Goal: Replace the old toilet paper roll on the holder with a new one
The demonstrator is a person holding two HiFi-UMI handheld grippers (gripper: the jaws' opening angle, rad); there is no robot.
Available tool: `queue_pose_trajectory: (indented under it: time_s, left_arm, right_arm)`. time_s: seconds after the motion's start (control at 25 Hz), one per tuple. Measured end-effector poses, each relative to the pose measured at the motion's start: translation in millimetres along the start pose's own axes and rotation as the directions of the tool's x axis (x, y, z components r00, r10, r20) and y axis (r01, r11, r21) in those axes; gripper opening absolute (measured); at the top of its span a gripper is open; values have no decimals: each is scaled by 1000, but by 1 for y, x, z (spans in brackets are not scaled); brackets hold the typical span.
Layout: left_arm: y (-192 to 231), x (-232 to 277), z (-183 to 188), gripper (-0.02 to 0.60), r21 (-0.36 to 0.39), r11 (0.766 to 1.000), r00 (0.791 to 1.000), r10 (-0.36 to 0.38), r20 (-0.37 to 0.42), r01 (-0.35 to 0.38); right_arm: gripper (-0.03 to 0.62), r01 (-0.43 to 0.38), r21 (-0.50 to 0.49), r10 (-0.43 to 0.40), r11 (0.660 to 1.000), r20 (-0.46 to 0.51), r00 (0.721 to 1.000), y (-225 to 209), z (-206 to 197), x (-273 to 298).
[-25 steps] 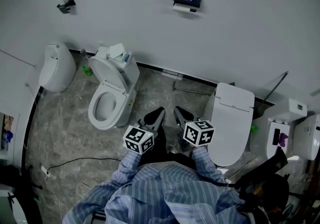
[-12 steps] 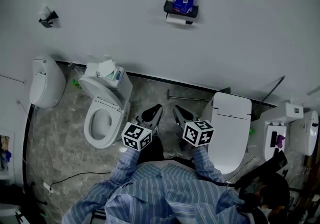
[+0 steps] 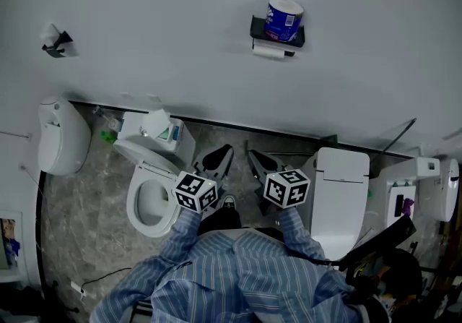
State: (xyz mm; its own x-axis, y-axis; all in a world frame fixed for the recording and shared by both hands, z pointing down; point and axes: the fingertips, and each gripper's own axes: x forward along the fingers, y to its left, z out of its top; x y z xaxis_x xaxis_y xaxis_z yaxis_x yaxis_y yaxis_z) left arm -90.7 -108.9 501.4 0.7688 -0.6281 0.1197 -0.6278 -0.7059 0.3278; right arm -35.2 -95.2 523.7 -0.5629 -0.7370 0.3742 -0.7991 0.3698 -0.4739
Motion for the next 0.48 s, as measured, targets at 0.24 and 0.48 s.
queue_pose_trajectory:
  time_s: [0.24,0.48]
  left_arm:
    - [40,14,4,6,-23,999,999,-31,-14,31]
    - [53,26,-3,6,-82,995,997,-58,-46,55]
  right_arm:
    - [6,32,19,-31,999,-9,999,-7,6,36]
    - [5,68,49,-66,996,-39,997,-22,6,50]
